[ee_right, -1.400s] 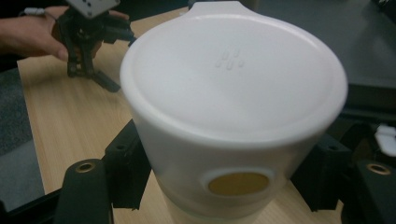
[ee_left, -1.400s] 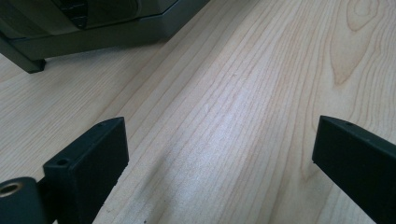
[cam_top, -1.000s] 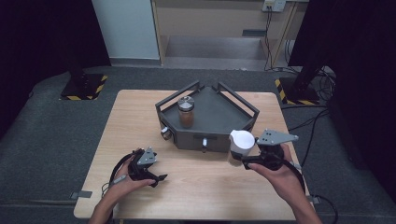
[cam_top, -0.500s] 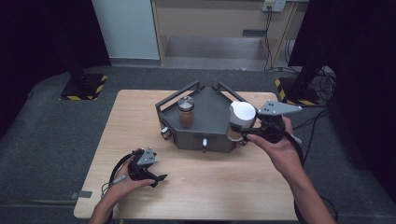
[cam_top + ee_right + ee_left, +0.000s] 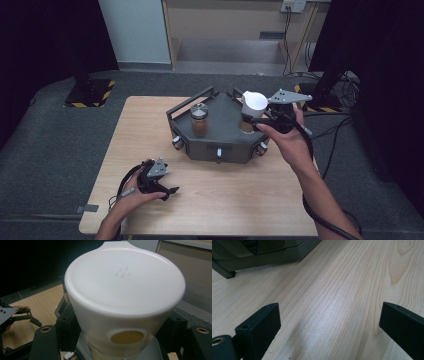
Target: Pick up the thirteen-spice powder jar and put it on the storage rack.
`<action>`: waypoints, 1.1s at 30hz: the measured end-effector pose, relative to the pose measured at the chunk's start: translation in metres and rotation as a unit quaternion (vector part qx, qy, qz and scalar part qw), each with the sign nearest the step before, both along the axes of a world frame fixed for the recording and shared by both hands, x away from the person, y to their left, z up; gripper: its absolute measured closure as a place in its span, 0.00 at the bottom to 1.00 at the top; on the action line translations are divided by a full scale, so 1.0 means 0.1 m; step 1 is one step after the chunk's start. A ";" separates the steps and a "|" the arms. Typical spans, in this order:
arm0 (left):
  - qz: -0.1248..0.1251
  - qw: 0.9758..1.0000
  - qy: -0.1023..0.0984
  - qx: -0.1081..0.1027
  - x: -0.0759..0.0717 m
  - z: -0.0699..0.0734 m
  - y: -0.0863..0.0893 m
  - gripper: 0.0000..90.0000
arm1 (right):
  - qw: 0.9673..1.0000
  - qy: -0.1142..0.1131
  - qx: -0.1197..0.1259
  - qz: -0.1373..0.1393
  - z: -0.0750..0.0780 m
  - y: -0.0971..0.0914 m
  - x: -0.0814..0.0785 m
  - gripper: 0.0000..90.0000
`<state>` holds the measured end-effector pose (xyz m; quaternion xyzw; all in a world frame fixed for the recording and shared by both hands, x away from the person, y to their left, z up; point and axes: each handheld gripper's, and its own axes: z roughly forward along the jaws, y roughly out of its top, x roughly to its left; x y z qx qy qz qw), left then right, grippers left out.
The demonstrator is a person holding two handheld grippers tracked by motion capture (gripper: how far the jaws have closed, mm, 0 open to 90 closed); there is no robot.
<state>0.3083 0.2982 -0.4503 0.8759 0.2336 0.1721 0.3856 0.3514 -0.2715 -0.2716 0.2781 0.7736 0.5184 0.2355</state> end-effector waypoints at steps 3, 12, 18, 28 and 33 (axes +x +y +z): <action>-0.001 1.000 -0.001 -0.001 0.00 0.00 0.00 0.03 | 1.000 0.002 -0.005 -0.002 -0.02 0.05 0.09 0.35; -0.001 1.000 -0.001 -0.002 0.00 0.00 0.01 0.03 | 1.000 0.009 -0.007 -0.013 -0.18 0.16 0.29 0.35; -0.002 1.000 0.000 -0.001 0.00 0.00 0.01 0.03 | 0.999 0.021 -0.013 -0.022 -0.35 0.21 0.36 0.35; -0.004 1.000 -0.002 0.005 -0.01 0.01 -0.01 0.03 | 0.999 0.031 -0.016 -0.027 -0.49 0.21 0.42 0.35; -0.006 1.000 -0.002 0.003 -0.01 0.01 -0.01 0.03 | 0.999 0.029 -0.017 -0.022 -0.50 0.20 0.42 0.35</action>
